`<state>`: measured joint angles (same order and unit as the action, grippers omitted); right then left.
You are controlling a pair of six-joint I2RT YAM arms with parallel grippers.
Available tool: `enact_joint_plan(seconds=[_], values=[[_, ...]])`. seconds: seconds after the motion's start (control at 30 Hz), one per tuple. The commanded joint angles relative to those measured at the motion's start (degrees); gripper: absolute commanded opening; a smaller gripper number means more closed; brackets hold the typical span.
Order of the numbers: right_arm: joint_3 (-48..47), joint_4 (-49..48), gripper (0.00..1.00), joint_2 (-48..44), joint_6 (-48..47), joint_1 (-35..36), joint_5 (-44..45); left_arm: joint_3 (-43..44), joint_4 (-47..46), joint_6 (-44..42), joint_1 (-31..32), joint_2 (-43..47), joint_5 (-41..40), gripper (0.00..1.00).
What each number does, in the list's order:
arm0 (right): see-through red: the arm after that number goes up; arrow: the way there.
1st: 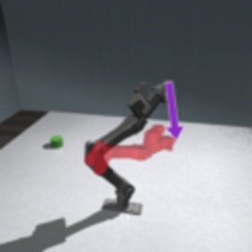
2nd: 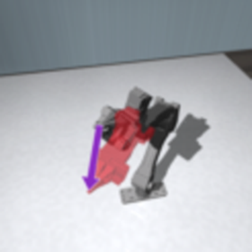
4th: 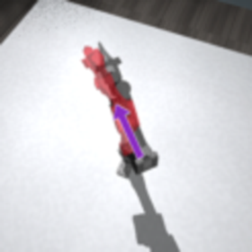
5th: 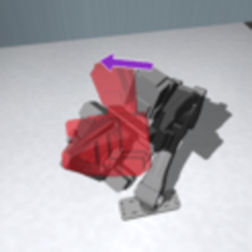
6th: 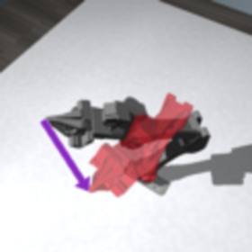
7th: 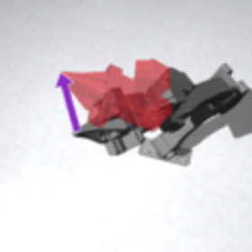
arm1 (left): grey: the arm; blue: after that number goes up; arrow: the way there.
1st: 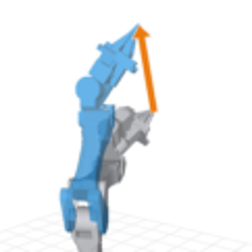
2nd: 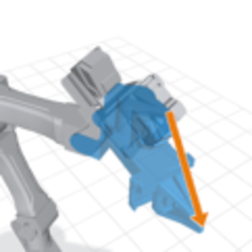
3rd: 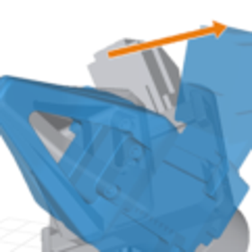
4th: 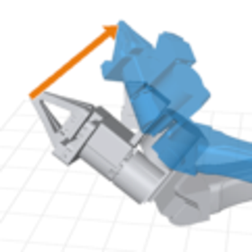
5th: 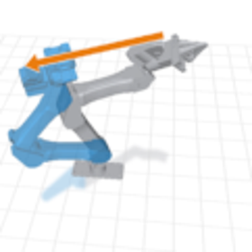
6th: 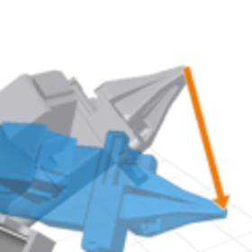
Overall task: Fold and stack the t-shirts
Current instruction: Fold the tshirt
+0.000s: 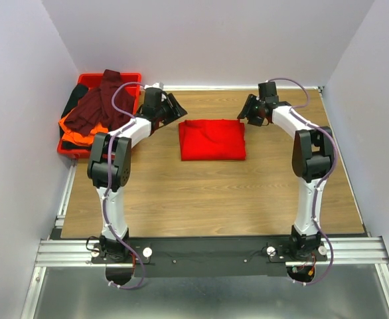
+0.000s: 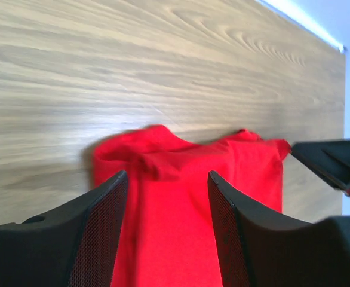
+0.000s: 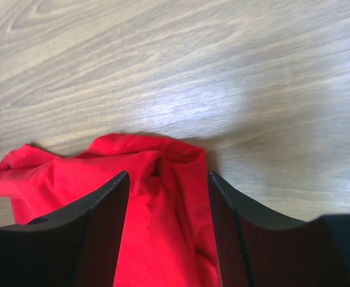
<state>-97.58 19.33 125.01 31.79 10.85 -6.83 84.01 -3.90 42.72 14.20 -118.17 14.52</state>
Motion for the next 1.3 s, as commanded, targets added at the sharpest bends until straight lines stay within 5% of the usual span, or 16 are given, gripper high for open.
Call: enact_joint_plan(seconds=[0.0,0.1,0.13,0.23,0.4,0.77,1.27], values=[[1.9,-0.4,0.61,-5.8,-1.0,-0.4,2.8,-1.5,-0.1,-1.5,-0.9,5.8,-4.9,0.60],[5.5,-0.9,0.58,-9.1,-0.9,0.4,3.8,-1.2,3.2,-2.1,0.8,7.2,-8.2,0.43],[6.1,-0.8,0.55,-9.5,-1.0,0.7,3.9,-1.0,3.8,-2.5,1.4,7.2,-9.0,0.27],[8.4,-1.8,0.46,-10.5,-1.4,2.3,3.1,-0.7,6.8,-2.7,4.0,6.7,-11.6,0.00],[10.0,-3.2,0.32,-8.7,-1.5,4.4,0.5,-0.9,8.0,-2.3,7.9,4.7,-13.2,0.00],[3.6,-4.4,0.32,-0.6,-2.3,4.7,-0.2,9.7,11.5,-4.0,9.4,-6.3,-13.7,0.00],[-2.4,-4.5,0.33,9.9,3.6,-2.2,-9.3,17.8,15.3,-4.0,3.2,-15.7,-10.2,0.00]])
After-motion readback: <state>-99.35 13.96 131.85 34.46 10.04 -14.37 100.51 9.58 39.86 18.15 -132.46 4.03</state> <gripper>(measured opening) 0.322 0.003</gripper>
